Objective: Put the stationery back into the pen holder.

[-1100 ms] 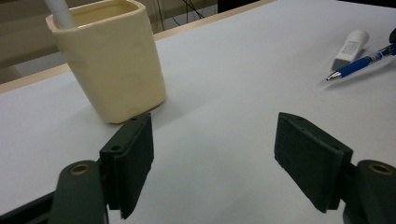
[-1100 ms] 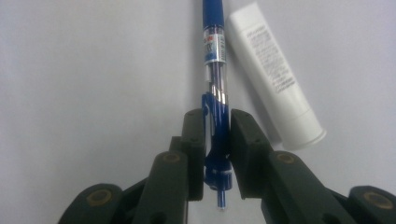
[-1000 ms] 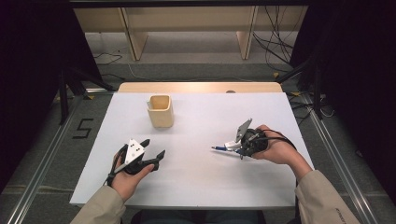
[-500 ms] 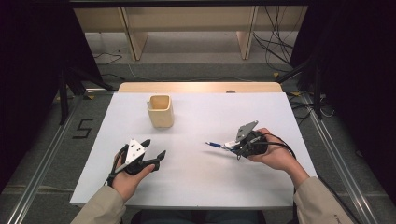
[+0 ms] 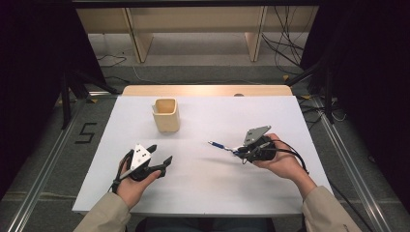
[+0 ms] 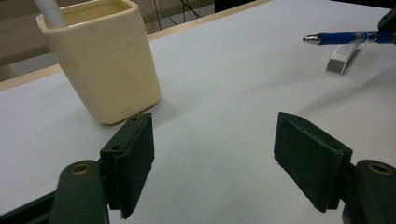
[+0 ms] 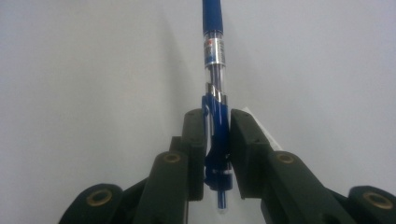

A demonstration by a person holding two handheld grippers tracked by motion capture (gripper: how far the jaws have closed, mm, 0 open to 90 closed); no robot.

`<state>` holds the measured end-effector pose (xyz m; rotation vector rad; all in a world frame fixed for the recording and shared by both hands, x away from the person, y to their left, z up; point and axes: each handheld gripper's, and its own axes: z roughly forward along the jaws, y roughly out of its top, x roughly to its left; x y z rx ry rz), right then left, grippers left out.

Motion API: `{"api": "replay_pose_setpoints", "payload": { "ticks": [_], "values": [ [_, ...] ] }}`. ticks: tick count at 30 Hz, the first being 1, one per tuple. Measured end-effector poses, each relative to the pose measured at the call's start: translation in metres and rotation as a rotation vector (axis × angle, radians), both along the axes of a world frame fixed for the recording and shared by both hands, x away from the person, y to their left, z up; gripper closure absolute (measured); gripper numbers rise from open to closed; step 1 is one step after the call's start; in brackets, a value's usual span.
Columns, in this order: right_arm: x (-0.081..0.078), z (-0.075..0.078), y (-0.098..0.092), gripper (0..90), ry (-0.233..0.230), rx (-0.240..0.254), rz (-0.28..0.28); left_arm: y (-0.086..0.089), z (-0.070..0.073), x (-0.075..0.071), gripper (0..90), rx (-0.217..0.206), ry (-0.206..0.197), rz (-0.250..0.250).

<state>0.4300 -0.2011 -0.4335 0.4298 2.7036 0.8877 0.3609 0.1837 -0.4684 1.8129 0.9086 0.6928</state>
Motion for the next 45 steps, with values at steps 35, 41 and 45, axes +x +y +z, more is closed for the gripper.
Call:
{"api": "replay_pose_setpoints", "payload": {
  "ticks": [35, 41, 45],
  "values": [
    [-0.020, -0.009, 0.045, 76.7, -0.037, 0.188, 0.028, -0.068, -0.002, 0.023, 34.0, -0.264, 0.124, -0.144],
    [-0.020, -0.009, 0.050, 76.7, -0.037, 0.195, 0.044, -0.072, -0.003, 0.027, 39.1, -0.340, 0.158, -0.152],
    [-0.021, -0.010, 0.052, 76.7, -0.033, 0.196, 0.046, -0.073, -0.004, 0.028, 42.4, -0.365, 0.168, -0.163]
  ]
}}
